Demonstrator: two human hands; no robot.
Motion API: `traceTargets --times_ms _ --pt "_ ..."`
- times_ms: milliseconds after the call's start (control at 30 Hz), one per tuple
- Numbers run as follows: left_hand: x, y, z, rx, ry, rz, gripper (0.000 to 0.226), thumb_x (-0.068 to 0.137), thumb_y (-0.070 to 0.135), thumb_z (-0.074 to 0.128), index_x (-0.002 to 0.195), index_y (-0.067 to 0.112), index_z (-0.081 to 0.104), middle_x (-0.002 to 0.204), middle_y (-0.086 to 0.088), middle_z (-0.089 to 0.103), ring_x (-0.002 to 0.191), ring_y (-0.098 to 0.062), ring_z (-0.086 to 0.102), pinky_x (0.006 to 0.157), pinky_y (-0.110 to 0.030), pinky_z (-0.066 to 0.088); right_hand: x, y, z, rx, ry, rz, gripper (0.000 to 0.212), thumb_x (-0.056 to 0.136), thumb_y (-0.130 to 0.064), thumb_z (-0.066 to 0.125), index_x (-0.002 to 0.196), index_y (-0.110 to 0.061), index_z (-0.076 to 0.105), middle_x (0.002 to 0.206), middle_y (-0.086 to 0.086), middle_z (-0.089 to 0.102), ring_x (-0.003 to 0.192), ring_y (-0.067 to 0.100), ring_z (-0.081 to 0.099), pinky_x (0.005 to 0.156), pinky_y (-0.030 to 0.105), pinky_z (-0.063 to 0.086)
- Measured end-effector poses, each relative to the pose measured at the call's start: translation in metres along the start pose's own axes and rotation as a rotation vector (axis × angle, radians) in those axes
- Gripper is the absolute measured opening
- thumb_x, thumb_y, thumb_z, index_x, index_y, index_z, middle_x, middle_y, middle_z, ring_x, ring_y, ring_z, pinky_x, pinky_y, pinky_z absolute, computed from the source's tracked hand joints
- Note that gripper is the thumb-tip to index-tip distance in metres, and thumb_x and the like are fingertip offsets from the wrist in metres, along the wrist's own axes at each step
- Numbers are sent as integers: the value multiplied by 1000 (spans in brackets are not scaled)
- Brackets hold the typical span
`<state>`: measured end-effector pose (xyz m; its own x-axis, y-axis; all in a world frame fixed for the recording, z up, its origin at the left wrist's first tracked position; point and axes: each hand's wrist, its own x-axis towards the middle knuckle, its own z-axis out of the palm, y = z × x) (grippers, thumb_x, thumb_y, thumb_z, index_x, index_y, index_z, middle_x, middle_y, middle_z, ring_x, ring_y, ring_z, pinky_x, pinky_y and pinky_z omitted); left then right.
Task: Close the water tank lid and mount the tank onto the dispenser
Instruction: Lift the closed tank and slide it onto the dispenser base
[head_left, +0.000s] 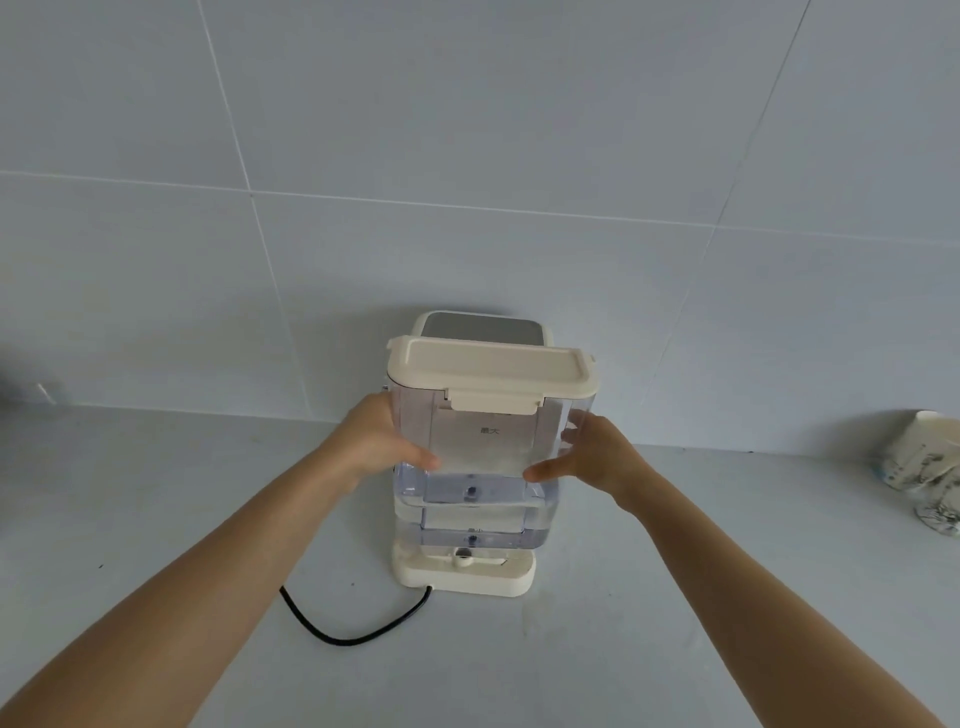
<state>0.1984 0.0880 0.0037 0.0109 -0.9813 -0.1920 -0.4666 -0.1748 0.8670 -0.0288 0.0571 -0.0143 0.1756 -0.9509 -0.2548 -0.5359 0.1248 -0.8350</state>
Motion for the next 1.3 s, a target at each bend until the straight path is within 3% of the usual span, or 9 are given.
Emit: traceTargets --times_ms 100,467,533,633,767,900,1100,1300 --pt "3 -1 1 -4 -4 -9 45 60 -9 78 89 21 60 86 2 65 92 -20 59 79 -26 45 1 4 2 27 6 9 74 55 -3 83 122 -10 52 121 9 62 115 29 55 94 33 40" --pt "17 -17 -3 -22 -24 -58 48 56 -11 79 94 14 63 101 -7 67 103 -26 62 97 -38 48 8 10 17 8 38 49 83 56 -9 84 129 -8 45 130 8 57 120 27 51 101 35 39" --pt "20 -21 -2 -23 -26 -66 54 54 -9 80 103 8 64 109 -9 69 106 -27 62 99 -42 47 8 12 19 2 45 56 83 55 -10 84 129 -8 45 130 8 56 120 27 51 101 36 40" --pt "23 -28 2 -28 -24 -72 62 54 -8 81 111 6 60 115 -6 67 108 -22 59 96 -34 46 9 16 23 -2 60 59 83 54 -10 85 128 -9 46 129 7 57 119 27 52 100 36 41" --pt "22 -33 6 -24 -13 -83 56 56 -8 80 106 8 61 103 -8 66 99 -22 60 83 -27 43 10 22 28 -7 73 58 80 53 -10 85 124 -11 49 125 7 59 115 27 54 98 37 44" --pt "26 -41 9 -21 -3 -93 63 54 -7 80 111 8 59 105 -6 66 102 -23 60 84 -28 44 10 27 33 -19 83 50 79 52 -10 86 122 -13 50 123 6 61 113 26 55 92 33 45" --pt "28 -53 13 19 13 -125 67 46 3 85 105 18 58 105 -1 66 103 -23 59 94 -35 47 11 33 38 -81 92 43 80 53 -15 86 123 -12 49 124 6 60 113 26 55 91 32 44" --pt "31 -60 15 33 19 -142 81 33 13 85 110 14 59 109 -4 68 105 -25 61 96 -41 49 11 37 41 -118 92 47 77 55 -17 85 123 -11 49 123 7 60 111 26 55 84 27 41"
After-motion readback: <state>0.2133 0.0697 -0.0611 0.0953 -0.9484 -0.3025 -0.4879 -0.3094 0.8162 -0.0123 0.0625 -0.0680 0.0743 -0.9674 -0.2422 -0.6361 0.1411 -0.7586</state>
